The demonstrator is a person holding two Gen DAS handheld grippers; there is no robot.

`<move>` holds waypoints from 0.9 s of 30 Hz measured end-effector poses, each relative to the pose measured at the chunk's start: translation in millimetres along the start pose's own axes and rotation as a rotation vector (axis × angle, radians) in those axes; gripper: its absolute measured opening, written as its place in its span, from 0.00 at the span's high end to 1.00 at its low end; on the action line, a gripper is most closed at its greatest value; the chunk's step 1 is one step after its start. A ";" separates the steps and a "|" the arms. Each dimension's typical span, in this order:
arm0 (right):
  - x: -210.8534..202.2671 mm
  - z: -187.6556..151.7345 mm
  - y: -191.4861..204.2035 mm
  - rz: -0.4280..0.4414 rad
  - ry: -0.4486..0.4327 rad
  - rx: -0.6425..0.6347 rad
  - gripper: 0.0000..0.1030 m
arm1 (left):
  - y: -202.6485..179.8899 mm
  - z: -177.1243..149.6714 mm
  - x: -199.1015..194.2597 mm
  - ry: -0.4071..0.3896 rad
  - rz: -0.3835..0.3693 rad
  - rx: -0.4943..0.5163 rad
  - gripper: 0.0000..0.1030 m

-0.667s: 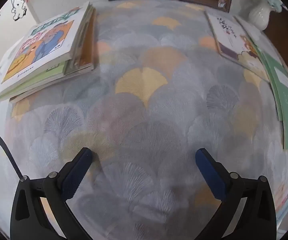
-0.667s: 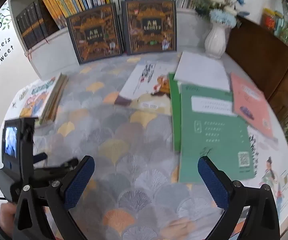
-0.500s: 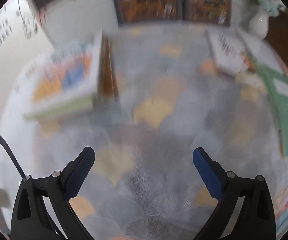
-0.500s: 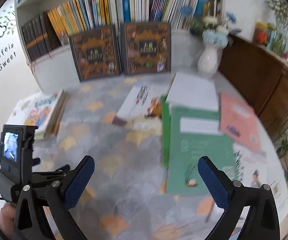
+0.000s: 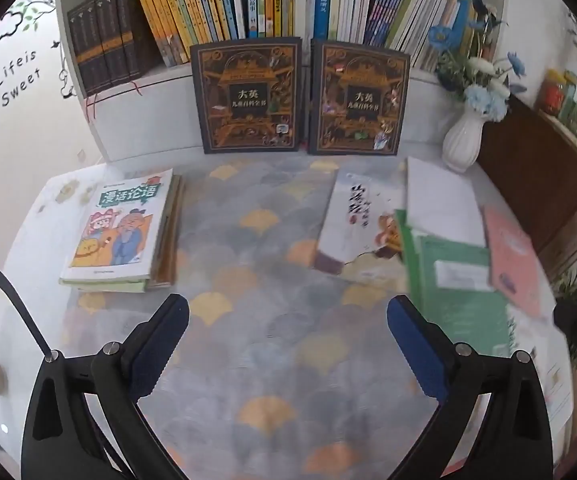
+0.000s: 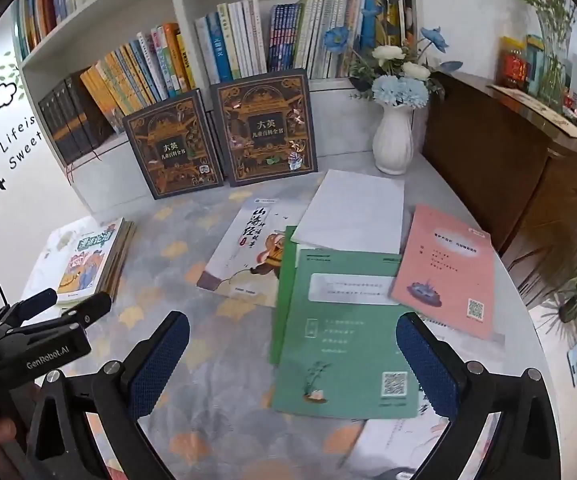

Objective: Organize books
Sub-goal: 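Move both grippers toward the pile of green and pink books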

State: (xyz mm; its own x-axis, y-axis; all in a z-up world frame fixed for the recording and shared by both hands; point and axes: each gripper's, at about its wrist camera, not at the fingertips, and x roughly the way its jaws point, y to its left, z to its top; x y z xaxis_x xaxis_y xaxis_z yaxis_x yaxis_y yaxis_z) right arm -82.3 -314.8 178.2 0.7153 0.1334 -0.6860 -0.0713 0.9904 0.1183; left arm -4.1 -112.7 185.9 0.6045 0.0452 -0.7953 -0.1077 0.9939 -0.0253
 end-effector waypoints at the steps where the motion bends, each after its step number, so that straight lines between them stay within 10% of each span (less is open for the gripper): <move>1: 0.7 7.8 -9.2 0.009 0.003 0.000 0.00 | -7.8 -4.4 1.7 -0.001 -0.005 -0.005 0.03; 27: 45.3 21.5 -121.1 0.118 0.147 -0.044 0.00 | -116.1 -49.3 32.2 0.108 -0.022 -0.024 0.04</move>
State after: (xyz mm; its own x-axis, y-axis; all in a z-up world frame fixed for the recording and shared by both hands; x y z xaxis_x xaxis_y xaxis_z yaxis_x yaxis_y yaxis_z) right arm -26.3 -429.5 148.1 0.5910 0.2492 -0.7672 -0.1811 0.9678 0.1748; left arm -11.0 -231.5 133.3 0.5188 0.0107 -0.8548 -0.1148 0.9917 -0.0573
